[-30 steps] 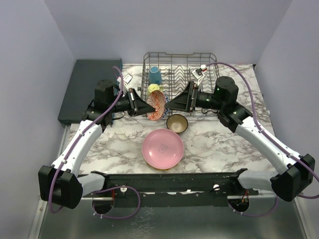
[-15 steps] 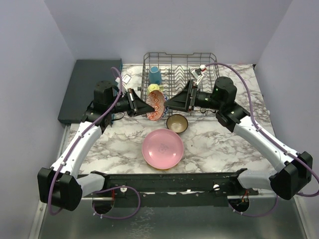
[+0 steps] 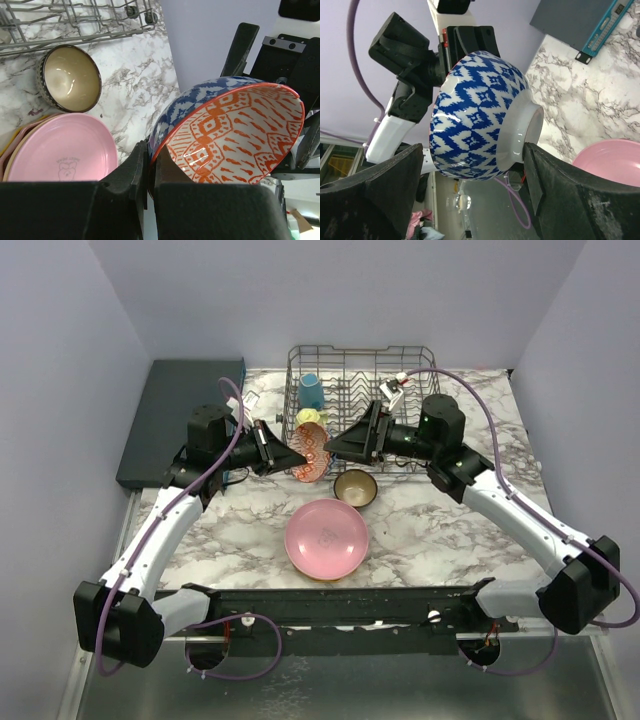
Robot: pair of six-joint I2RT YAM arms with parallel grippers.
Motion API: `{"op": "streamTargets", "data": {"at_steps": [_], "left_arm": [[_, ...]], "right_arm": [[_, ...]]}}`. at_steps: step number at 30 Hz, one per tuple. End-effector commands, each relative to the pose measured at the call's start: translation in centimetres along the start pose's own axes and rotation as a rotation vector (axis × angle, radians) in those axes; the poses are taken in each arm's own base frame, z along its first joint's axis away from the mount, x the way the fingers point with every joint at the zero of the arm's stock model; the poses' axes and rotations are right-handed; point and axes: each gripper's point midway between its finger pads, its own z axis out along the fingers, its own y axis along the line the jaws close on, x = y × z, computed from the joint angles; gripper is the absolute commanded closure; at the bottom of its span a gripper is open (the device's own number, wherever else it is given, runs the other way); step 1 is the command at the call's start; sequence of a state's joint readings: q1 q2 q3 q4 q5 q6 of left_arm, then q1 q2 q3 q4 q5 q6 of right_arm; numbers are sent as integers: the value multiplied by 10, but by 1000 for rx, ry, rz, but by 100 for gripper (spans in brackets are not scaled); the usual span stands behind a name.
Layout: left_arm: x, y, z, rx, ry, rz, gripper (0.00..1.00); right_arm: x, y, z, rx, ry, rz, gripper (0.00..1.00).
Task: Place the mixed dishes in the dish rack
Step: Turn the bowl upside down on the dish rack.
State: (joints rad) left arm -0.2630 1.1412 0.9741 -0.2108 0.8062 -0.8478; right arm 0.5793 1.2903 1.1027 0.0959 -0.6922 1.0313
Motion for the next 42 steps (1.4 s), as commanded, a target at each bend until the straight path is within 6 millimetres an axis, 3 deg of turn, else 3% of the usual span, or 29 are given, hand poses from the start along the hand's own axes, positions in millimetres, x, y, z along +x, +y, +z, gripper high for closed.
{"op": "streamTargets", "data": {"at_steps": [1,8,17,21,27,32,42], "left_arm": [[-9,2,-6,-50,-55,54,100],[-10,5,-7,-73,-54,60,100],[-11,9,-5,-88,-52,55,100],[-11,10,-5,-95,-53,52,100],[-12,13,-5,-110,-60,47,73],[-14,14,-6,-123,-72,52,56],[-15,21,-11,-181,-88,70,41]], "right_arm": [[-6,16,5,-26,-12,-27,16],[-5,16,10,-20,-4,-29,24],[-5,17,9,-23,-15,-34,54],[-5,16,9,-17,-19,-36,60],[-9,12,5,21,-46,-51,62],[-13,10,4,51,-60,-76,64],[-26,-10,-5,197,-99,-119,68]]}}
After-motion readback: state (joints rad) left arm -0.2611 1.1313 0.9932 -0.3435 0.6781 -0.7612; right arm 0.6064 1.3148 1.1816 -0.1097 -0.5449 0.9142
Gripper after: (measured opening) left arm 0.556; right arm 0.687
